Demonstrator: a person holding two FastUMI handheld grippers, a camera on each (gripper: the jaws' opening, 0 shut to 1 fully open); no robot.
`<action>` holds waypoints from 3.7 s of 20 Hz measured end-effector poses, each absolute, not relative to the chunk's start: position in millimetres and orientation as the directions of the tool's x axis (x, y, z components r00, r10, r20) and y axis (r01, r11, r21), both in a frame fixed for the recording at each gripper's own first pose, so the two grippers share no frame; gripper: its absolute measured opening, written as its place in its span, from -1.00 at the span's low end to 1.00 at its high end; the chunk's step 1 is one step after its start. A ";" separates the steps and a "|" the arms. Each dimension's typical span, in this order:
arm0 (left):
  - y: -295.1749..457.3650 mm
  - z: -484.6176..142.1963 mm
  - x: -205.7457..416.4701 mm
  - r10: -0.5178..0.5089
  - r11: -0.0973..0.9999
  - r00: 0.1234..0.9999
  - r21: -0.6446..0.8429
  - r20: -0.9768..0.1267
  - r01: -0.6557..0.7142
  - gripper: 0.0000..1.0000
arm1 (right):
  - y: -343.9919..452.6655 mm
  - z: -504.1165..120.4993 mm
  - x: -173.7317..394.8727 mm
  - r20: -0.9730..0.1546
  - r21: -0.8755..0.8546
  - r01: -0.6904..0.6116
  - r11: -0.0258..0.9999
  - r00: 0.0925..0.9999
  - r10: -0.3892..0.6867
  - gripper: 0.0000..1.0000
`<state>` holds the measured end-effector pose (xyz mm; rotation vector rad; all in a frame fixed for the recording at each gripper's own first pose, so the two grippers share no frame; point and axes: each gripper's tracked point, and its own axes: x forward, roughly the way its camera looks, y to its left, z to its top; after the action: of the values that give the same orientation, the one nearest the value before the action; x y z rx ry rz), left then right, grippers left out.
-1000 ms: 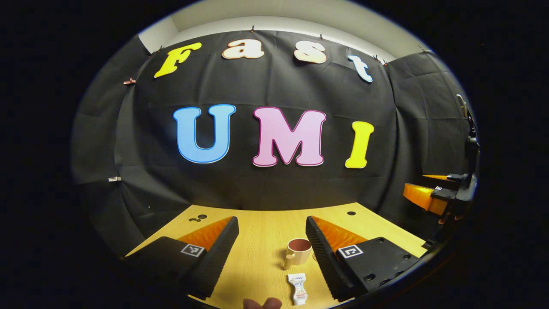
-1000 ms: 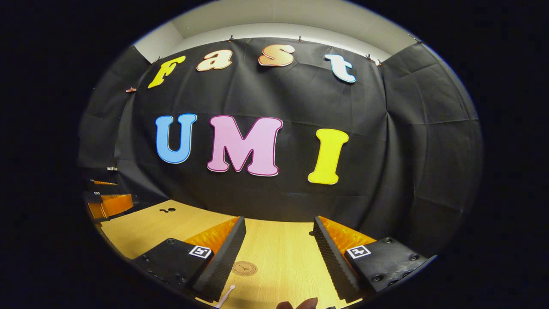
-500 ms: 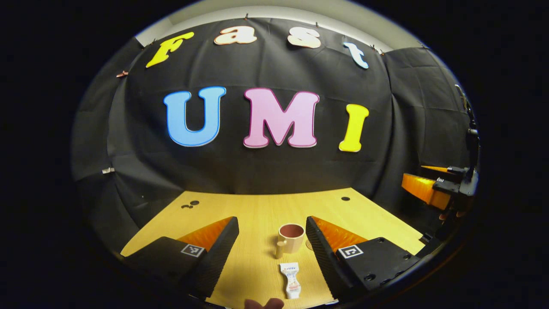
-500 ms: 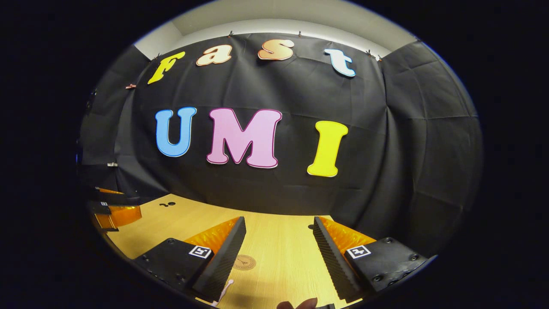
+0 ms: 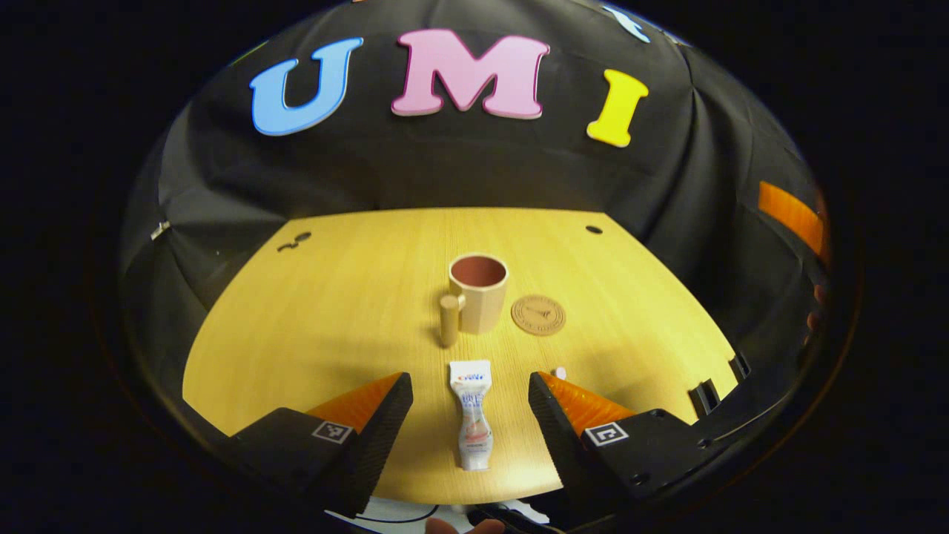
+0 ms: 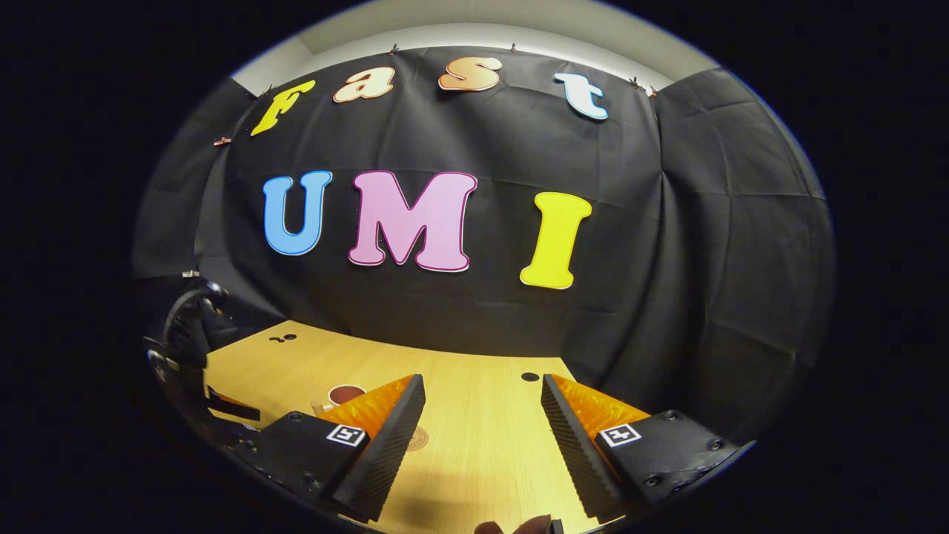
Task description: Put the toothbrush and toothpaste on the desktop into the cup, then pick up the cup and place it on the coaster on the desktop.
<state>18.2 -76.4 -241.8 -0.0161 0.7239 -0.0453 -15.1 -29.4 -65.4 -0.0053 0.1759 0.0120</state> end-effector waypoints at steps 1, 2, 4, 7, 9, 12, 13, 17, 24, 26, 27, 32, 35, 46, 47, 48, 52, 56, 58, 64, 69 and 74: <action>-78.6 -253.0 19.7 -0.047 0.999 0.728 -0.032 -0.684 0.034 0.95 | -34.0 -67.8 -15.1 -0.181 -0.009 -0.011 1.000 0.983 0.010 0.94; -80.2 -267.1 21.7 -0.043 0.999 0.705 -0.030 -0.708 0.031 0.95 | -38.0 -69.7 -15.1 -0.186 -0.014 -0.009 1.000 0.983 0.006 0.94; -80.9 -291.1 27.9 -0.030 1.000 0.664 -0.022 -0.747 0.021 0.84 | -46.9 -75.7 -12.5 -0.200 -0.022 -0.006 1.000 0.980 0.002 0.94; -74.0 -317.7 32.8 0.009 1.000 0.615 0.007 -0.788 -0.007 0.93 | -56.3 -80.7 -5.9 -0.219 -0.013 -0.009 1.000 0.976 0.006 0.94; -71.8 -329.3 35.1 0.024 1.000 0.589 0.019 -0.808 -0.014 0.91 | -61.4 -85.8 0.0 -0.228 -0.012 -0.012 1.000 0.974 0.009 0.94; -72.8 -341.2 36.9 0.031 0.999 0.552 0.021 -0.834 -0.024 0.85 | -67.2 -95.1 5.0 -0.247 -0.008 -0.012 1.000 0.969 0.010 0.94; -73.8 -344.7 37.1 0.034 0.999 0.534 0.021 -0.845 -0.029 0.82 | -68.4 -98.4 6.7 -0.251 -0.003 -0.012 1.000 0.968 0.011 0.94; -77.3 -361.2 34.3 0.047 0.998 0.471 0.025 -0.881 -0.054 0.68 | -69.0 -104.3 12.6 -0.257 0.014 -0.010 1.000 0.966 0.013 0.94; -78.0 -365.6 35.7 0.068 0.994 0.423 0.023 -0.904 -0.111 0.56 | -48.4 -130.8 26.0 -0.303 0.058 -0.099 0.993 0.946 0.112 0.94; -77.3 -366.7 35.7 0.074 0.991 0.399 0.022 -0.914 -0.133 0.27 | -39.0 -143.7 27.1 -0.335 0.102 -0.126 0.987 0.930 0.153 0.95; -75.2 -366.4 36.9 0.076 0.991 0.392 0.027 -0.917 -0.128 0.21 | -34.4 -150.8 26.0 -0.353 0.123 -0.138 0.983 0.919 0.173 0.94; -75.0 -364.3 37.7 0.023 0.999 0.407 0.001 -0.913 -0.054 -0.52 | -11.2 -183.2 5.2 -0.463 0.162 -0.162 0.973 0.859 0.220 0.93; -77.1 -357.4 34.6 -0.063 0.998 0.419 -0.068 -0.906 0.004 -0.58 | 8.4 -202.0 -11.8 -0.541 0.170 -0.150 0.974 0.812 0.219 0.94; -35.2 -241.4 14.2 -0.267 0.961 0.619 -0.159 -0.739 0.224 -0.59 | 98.8 -280.7 -65.5 -0.759 0.164 -0.070 0.984 0.628 0.171 0.95; -29.1 -233.9 12.3 -0.273 0.960 0.627 -0.167 -0.730 0.223 -0.59 | 106.0 -288.1 -66.0 -0.770 0.164 -0.063 0.984 0.616 0.168 0.96; -24.1 -229.8 9.7 -0.276 0.960 0.633 -0.173 -0.723 0.221 -0.60 | 111.8 -296.7 -67.1 -0.783 0.160 -0.058 0.985 0.601 0.162 0.95; -3.7 -214.4 3.7 -0.286 0.957 0.656 -0.173 -0.699 0.232 -0.60 | 125.1 -328.2 -72.8 -0.832 0.129 -0.041 0.991 0.539 0.131 0.92; 11.5 -214.1 -6.0 -0.303 0.952 0.651 -0.187 -0.696 0.242 -0.59 | 130.6 -348.1 -75.3 -0.864 0.082 -0.039 0.996 0.496 0.091 0.80; 16.9 -213.6 -8.8 -0.312 0.949 0.650 -0.204 -0.693 0.238 -0.60 | 135.5 -355.5 -75.9 -0.876 0.076 -0.035 0.997 0.475 0.083 0.70; 32.4 -211.4 -16.4 -0.314 0.949 0.655 -0.221 -0.687 0.224 -0.59 | 146.8 -370.2 -70.9 -0.902 0.086 0.028 0.996 0.427 0.066 0.16; 31.3 -210.9 -18.5 -0.319 0.948 0.658 -0.224 -0.682 0.226 -0.60 | 140.0 -372.8 -70.5 -0.908 0.089 0.086 0.992 0.416 0.046 -0.73; 19.7 -197.8 -5.9 -0.338 0.941 0.696 -0.241 -0.634 0.238 -0.59 | 138.2 -366.4 -70.4 -0.887 0.146 0.089 0.985 0.453 0.091 -0.88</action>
<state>-5.9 19.7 -197.8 -0.1442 0.7344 -0.3229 -70.4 138.2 -366.4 0.1805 1.1026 0.0012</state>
